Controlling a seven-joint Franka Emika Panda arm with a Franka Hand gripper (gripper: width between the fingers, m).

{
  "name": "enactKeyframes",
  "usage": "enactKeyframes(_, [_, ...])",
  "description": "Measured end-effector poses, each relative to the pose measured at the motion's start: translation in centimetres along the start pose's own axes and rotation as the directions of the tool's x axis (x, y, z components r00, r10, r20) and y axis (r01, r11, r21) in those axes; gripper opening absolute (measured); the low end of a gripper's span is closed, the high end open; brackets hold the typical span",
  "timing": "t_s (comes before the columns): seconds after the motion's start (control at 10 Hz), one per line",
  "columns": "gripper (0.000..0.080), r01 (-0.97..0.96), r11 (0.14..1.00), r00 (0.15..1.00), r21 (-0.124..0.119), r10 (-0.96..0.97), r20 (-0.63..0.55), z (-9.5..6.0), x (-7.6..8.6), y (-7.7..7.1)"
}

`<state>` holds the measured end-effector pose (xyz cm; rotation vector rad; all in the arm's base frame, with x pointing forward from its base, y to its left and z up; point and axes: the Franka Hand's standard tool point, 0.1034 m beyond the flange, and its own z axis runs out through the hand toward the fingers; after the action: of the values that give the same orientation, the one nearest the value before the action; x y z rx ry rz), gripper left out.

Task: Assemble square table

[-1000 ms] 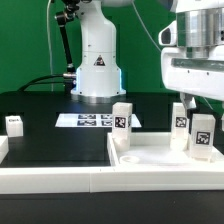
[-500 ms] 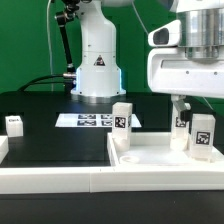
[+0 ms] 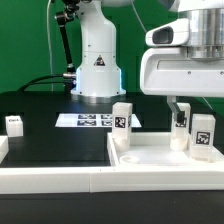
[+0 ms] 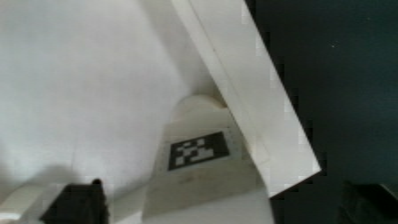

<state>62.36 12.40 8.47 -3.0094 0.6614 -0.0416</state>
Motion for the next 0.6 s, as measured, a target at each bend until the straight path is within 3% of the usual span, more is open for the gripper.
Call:
enactKeyframes(0.5, [0.0649, 0.219, 0.976, 0.976, -0.008, -0.219, -0.002, -0.03, 0.29, 0.42])
enactKeyframes(0.6, [0.0525, 0.219, 0.976, 0.976, -0.008, -0.219, -0.002, -0.02, 0.30, 0.43])
